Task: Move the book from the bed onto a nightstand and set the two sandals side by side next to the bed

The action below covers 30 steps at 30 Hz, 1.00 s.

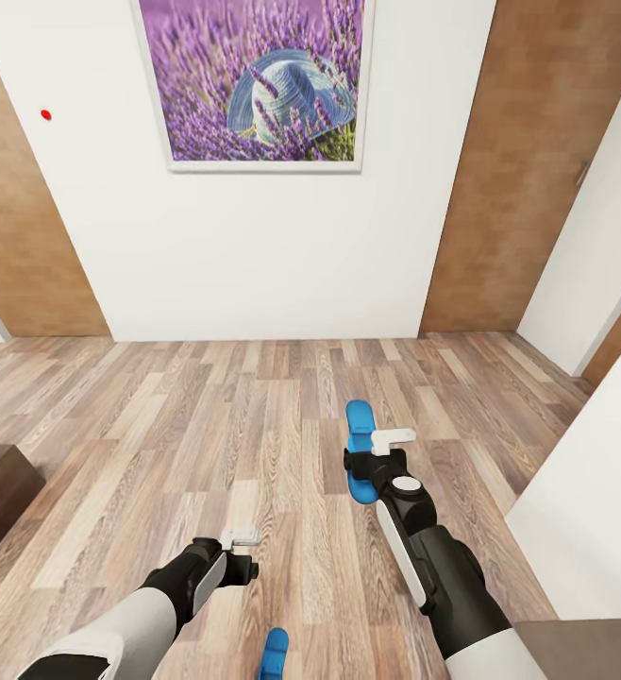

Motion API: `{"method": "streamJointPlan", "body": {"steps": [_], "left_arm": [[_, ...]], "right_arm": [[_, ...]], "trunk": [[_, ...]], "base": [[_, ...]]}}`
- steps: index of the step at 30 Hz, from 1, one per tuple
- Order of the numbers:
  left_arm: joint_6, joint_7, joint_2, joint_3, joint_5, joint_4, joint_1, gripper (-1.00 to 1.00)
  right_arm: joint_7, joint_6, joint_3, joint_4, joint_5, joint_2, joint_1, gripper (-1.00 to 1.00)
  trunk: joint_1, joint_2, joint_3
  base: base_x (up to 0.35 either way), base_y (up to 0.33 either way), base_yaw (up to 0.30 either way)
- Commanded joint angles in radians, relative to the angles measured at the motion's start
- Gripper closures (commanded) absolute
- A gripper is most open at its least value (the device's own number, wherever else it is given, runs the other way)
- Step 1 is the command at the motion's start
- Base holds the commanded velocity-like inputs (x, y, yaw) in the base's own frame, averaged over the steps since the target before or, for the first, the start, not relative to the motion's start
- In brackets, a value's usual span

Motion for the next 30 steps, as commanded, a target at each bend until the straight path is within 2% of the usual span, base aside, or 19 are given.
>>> {"method": "streamJointPlan", "body": {"steps": [1,30], "left_arm": [[0.006,0.003,0.0,-0.003,0.002,-0.002,0.0,-1.0],[0.003,0.003,0.0,-0.003,0.002,-0.002,0.0,-1.0]], "right_arm": [[-0.007,0.005,0.002,-0.001,-0.003,0.0,-0.001,1.0],[-0.007,0.005,0.005,0.012,-0.004,0.001,-0.001,1.0]], "trunk": [[0.004,-0.008,-0.004],[0.115,-0.211,-0.095]], "base": [[0.0,0.0,0.0],[0.0,0.0,0.0]]}}
